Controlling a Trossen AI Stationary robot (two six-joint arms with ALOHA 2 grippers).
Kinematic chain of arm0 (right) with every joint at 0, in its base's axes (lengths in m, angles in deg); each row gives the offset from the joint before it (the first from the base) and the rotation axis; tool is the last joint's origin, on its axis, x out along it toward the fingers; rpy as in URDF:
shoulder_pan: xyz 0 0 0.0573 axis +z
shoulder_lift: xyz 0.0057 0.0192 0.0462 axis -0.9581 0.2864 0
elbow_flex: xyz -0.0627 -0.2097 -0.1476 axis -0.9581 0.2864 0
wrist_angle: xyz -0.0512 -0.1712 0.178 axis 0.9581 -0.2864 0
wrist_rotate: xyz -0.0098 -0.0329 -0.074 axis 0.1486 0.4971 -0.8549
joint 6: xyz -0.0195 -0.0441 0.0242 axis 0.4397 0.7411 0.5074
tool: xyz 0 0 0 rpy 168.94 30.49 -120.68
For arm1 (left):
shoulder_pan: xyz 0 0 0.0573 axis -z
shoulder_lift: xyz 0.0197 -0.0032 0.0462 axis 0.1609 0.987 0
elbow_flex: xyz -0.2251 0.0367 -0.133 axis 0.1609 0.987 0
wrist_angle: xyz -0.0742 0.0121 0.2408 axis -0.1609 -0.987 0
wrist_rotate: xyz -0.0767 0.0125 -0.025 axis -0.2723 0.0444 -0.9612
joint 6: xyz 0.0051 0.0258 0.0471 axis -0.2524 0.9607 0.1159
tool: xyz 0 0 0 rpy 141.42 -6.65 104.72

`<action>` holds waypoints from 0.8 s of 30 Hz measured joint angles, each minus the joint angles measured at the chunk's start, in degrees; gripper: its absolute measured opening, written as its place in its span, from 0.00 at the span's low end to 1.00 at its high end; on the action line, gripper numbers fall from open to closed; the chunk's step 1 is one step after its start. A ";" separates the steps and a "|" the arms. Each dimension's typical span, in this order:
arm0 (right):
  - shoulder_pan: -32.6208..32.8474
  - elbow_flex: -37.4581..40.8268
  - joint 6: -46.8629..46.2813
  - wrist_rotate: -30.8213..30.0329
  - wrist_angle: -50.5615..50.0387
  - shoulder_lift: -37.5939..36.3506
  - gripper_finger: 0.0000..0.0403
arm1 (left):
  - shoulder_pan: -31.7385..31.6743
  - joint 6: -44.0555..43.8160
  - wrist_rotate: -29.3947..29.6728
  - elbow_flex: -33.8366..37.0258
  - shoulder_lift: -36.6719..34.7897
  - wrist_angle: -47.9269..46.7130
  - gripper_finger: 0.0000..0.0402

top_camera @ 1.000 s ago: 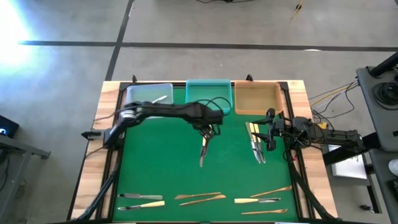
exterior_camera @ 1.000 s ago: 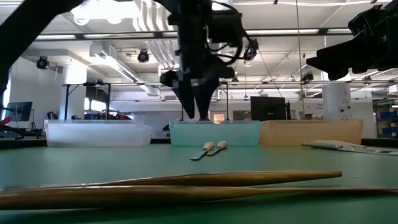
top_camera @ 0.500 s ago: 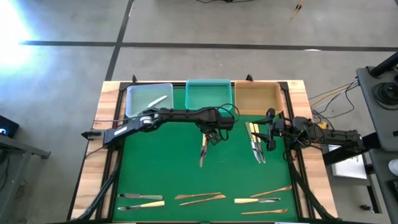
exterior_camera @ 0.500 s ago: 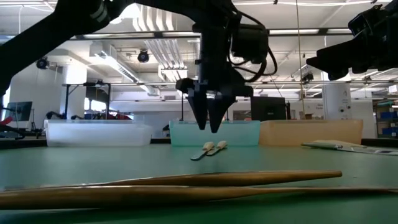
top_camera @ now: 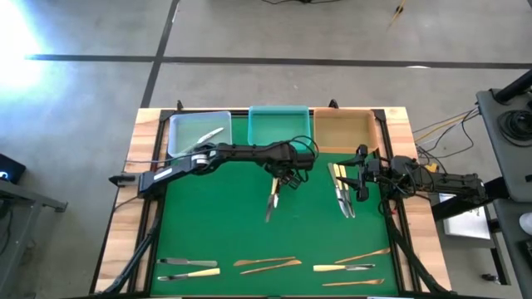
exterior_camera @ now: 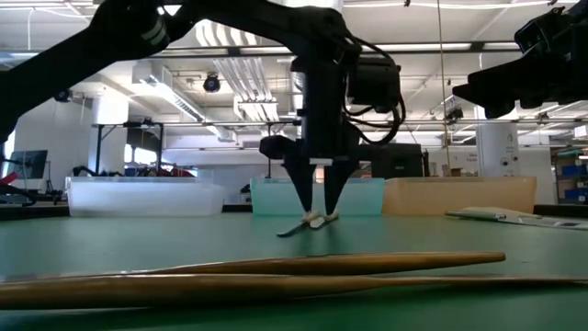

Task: Sort silverware by color (type)
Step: Put the top center gold and silver knife into the blue bin

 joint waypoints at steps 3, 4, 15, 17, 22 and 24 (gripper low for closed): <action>-0.02 0.00 0.00 0.01 -0.02 -0.01 0.57 | -0.31 -1.42 -2.07 -0.16 1.50 -0.09 0.34; -0.01 0.00 -0.02 0.00 -0.01 0.00 0.57 | -0.40 -1.71 -2.71 -0.19 2.11 -0.33 0.31; -0.02 0.00 -0.02 -0.01 -0.02 -0.02 0.57 | -1.14 -3.77 -4.75 -0.23 3.30 -1.61 0.17; -0.01 -0.01 -0.01 0.00 -0.02 -0.01 0.57 | -1.49 -3.86 -4.73 -0.20 3.33 -1.81 0.18; 0.00 0.00 -0.02 -0.02 -0.02 0.00 0.57 | -2.69 -4.24 -5.70 0.12 3.91 -1.11 0.22; -0.02 -0.02 0.00 -0.02 -0.02 0.00 0.57 | -3.08 -4.35 -6.07 0.12 3.94 -1.01 0.21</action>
